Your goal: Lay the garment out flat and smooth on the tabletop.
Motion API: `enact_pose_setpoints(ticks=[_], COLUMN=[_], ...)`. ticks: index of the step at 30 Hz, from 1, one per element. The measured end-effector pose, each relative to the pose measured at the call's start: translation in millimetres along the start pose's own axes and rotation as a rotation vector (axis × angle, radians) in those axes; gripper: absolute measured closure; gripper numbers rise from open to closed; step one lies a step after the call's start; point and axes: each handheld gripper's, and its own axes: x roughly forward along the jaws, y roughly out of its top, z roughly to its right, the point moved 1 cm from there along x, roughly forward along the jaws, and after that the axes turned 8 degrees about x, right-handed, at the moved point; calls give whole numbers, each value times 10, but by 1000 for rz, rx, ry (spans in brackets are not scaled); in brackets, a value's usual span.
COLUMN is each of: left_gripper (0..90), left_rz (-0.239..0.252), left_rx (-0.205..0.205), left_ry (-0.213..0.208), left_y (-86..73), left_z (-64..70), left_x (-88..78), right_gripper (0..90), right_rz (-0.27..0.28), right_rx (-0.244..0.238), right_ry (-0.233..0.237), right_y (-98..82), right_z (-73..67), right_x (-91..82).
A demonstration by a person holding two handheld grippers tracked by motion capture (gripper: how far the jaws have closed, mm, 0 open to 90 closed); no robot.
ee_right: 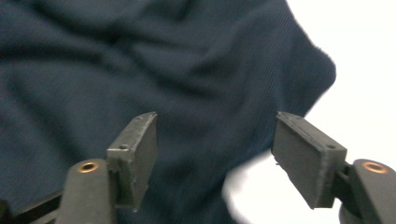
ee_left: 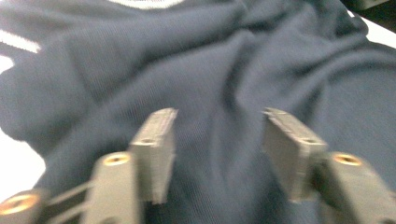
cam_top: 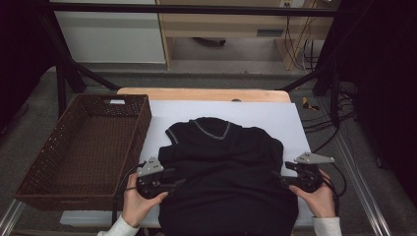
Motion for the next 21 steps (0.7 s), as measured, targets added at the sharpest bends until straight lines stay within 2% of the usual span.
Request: enact_pose_setpoints(ticks=[1,2,4,6,7,8,9,10,11,12,13,14,15,17,18,19,20,21], left_gripper=[347,338,336,343,389,427,492,573,643,712,783,867,900,900,900,900,900,900], left_rz=[0,1,-7,-27,-55,-62,-62,-79,-79,-73,-73,-110,-119,-133,-139,-139,-143,-148], left_rx=[0,-2,-4,-8,-2,-18,-18,-20,-20,-1,-1,-65,-68,-56,-37,-37,-18,-9], left_ry=[0,25,32,35,42,31,31,18,18,35,35,-8,-21,-28,-26,-26,-22,-27], left_y=[0,24,25,4,-40,-69,-69,-129,-129,-175,-175,-195,-214,-232,-243,-243,-254,-262], left_z=[0,-79,-117,-186,-235,-247,-247,-258,-258,-270,-270,-295,-292,-255,-225,-225,-194,-159], left_x=[0,105,159,265,346,372,372,399,399,388,388,356,344,289,261,261,234,172], right_gripper=[300,287,284,290,314,356,356,538,538,759,838,852,856,859,860,860,861,861], right_rz=[0,24,27,25,2,-12,-12,-32,-32,-58,-66,-65,-67,-66,-66,-66,-65,-67], right_rx=[0,14,15,17,14,14,14,-9,-9,-5,-2,2,-1,-15,-20,-20,-27,-32], right_ry=[0,-35,-81,-97,-119,-132,-132,-154,-154,-131,-119,-107,-92,-65,-49,-49,-2,14], right_y=[0,78,125,134,129,119,119,97,97,88,88,88,91,89,80,80,44,13], right_z=[0,29,66,83,124,131,131,133,133,118,108,95,77,22,-7,-7,-64,-89], right_x=[0,122,234,287,381,417,417,467,467,469,451,421,377,251,163,163,-9,-79])
